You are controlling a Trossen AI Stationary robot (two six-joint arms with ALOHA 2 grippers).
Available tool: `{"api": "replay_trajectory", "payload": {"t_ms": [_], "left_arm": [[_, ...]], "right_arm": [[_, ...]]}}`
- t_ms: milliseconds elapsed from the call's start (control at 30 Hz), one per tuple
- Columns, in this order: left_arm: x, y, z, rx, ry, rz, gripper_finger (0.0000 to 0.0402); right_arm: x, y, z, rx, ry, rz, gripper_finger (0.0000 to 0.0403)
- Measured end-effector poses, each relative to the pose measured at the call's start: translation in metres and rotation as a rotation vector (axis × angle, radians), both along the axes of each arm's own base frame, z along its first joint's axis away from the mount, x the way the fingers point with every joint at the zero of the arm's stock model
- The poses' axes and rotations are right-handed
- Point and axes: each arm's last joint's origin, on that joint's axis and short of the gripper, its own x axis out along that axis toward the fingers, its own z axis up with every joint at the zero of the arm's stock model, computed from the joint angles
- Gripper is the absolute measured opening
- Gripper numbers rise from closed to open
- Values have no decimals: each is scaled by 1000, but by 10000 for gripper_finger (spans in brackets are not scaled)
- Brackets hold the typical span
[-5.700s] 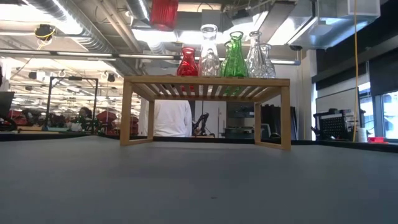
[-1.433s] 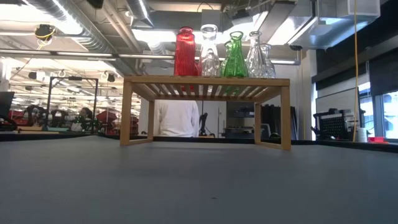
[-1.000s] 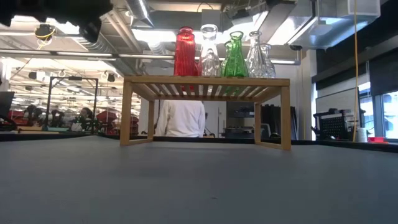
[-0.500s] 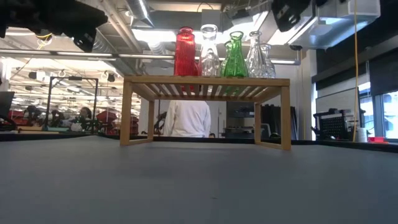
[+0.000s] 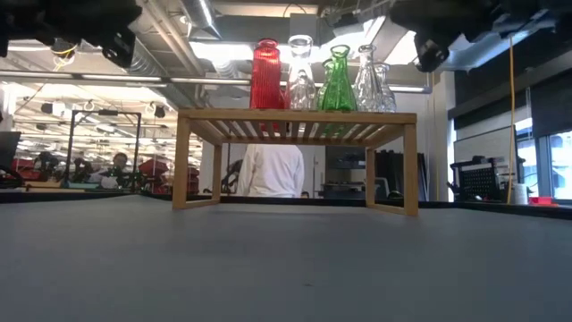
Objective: Sort vases onto shelf
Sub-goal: Return to Home Position
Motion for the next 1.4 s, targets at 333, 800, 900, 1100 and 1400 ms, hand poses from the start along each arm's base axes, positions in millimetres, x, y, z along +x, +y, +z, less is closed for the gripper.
{"api": "replay_trajectory", "payload": {"t_ms": [333,800,900,1100,1400], "left_arm": [[-3,-1,3,28,-35,-27,37],[-13,3,-28,21,-145,-5,37],[-15,4,-34,20,-148,11,37],[-16,6,-48,16,-106,85,37],[-16,6,-48,8,-107,87,37]], "right_arm": [[-28,-10,-9,40,-54,-9,5],[-56,-26,-28,90,-117,-9,5],[-59,-27,-30,88,-121,-19,5],[-66,-30,-38,83,-119,-61,5],[-92,-38,-53,92,-214,-57,5]]}}
